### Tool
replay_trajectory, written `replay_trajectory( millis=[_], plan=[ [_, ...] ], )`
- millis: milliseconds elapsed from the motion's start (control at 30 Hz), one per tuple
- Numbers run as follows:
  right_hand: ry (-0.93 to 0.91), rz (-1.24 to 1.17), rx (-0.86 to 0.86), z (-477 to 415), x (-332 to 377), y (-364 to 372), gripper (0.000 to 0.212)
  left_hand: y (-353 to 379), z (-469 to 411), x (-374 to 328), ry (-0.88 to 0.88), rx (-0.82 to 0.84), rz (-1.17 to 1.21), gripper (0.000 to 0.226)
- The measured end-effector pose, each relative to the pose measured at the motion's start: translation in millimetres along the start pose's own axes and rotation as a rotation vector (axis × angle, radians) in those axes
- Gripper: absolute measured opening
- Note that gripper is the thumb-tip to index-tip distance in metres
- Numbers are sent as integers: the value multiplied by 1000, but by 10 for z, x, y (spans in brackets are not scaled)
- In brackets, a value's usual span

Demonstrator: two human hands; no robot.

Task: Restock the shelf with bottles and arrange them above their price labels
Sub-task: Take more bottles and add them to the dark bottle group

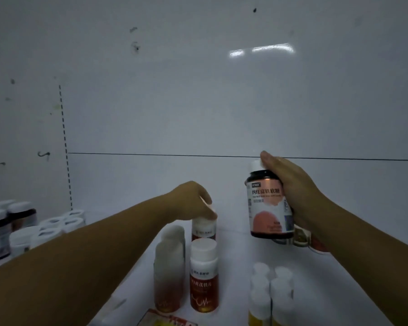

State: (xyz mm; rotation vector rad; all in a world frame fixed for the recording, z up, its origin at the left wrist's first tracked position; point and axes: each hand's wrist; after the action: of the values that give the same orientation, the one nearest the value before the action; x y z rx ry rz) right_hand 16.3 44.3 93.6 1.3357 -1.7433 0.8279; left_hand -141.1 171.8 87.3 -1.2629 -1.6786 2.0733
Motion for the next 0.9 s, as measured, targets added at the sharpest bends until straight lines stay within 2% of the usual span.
replay_trajectory(
  millis=[233,367,467,633,700,800,900],
  plan=[
    [-74,50,0,-397,-125,132,38,50,-235,155,-19,193,-247,47],
    [-126,81,-18,-572,-46,413,31,36,-215,231,41,200,-246,61],
    [-157,131,-16,-698,85,747,26,-221,-42,435,73,125,-106,67],
    [-155,104,43,-935,157,1631,31,-942,609,1252,117,-123,324,39],
    [-144,135,76,-1062,107,2127,29,-1169,903,1600,151,-166,494,46],
    [-132,192,136,-1254,51,2877,26,-1425,1247,2051,189,-182,534,56],
    [-113,200,160,-1403,-3,3504,30,-1609,1470,2444,179,-257,490,44]
  ],
)
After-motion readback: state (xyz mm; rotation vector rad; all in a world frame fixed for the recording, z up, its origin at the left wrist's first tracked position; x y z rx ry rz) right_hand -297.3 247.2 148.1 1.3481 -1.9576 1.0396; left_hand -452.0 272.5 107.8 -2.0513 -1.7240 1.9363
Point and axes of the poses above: each hand's wrist, its own z-axis away from the middle knuckle, its own y-axis out of the palm, x = y × z, and after that the axes turned 11 degrees about x, right-handed
